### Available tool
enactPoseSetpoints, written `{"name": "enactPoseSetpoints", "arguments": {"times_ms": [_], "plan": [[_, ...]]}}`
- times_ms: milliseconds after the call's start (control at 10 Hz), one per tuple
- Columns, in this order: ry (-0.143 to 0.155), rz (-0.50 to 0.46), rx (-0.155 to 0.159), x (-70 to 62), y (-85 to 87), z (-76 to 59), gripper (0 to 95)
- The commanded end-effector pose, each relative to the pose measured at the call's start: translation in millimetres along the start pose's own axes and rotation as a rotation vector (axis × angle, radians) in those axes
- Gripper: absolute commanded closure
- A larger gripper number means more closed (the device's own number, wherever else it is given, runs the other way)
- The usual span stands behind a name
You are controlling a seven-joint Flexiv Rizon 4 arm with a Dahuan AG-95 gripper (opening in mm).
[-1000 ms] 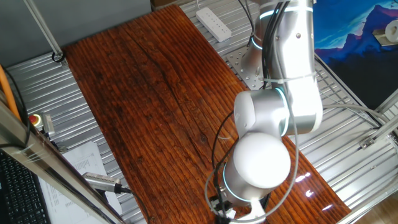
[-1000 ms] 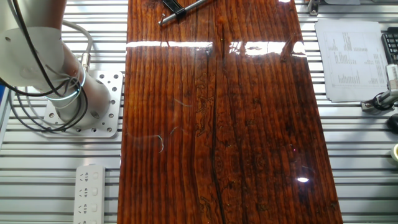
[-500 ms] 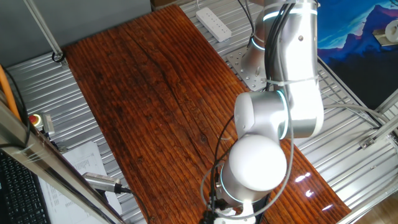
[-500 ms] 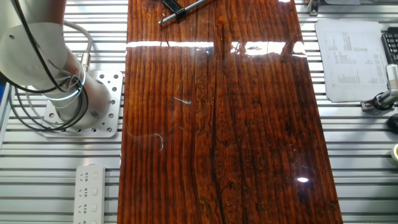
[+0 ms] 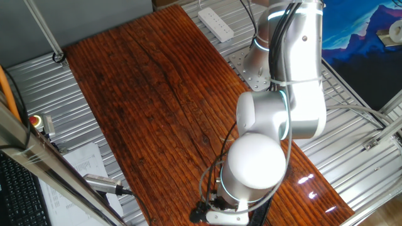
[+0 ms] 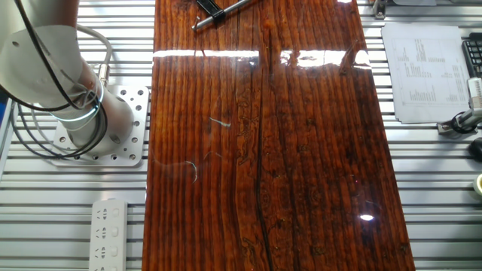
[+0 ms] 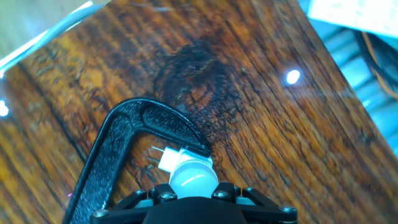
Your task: Install the light bulb by rotating it
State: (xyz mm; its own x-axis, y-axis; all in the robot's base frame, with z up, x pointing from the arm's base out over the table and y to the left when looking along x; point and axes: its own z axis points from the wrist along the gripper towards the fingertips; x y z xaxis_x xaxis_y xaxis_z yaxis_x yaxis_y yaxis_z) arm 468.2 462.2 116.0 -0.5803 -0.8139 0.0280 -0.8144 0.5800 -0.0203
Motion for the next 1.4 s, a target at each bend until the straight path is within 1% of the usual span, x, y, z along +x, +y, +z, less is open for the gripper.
{"name": "enactPoseSetpoints", "arguments": {"times_ms": [100, 200, 700, 900, 1000, 1200, 1300, 1400], "plan": [[-0.008, 0.105, -0.008, -0.1, -0.8, -0.2, 76.0], [-0.005, 0.169, -0.013, -0.1, -0.8, -0.1, 76.0], [-0.003, 0.327, -0.018, 0.0, -0.8, -0.1, 76.0], [-0.002, 0.419, -0.017, 0.0, -0.7, -0.1, 76.0], [-0.001, 0.448, -0.016, 0.0, -0.7, -0.1, 76.0], [0.002, 0.573, -0.019, 0.3, -0.5, 0.1, 76.0], [0.003, 0.617, -0.020, 0.3, -0.5, 0.1, 76.0], [0.004, 0.642, -0.021, 0.3, -0.5, 0.1, 76.0]]}}
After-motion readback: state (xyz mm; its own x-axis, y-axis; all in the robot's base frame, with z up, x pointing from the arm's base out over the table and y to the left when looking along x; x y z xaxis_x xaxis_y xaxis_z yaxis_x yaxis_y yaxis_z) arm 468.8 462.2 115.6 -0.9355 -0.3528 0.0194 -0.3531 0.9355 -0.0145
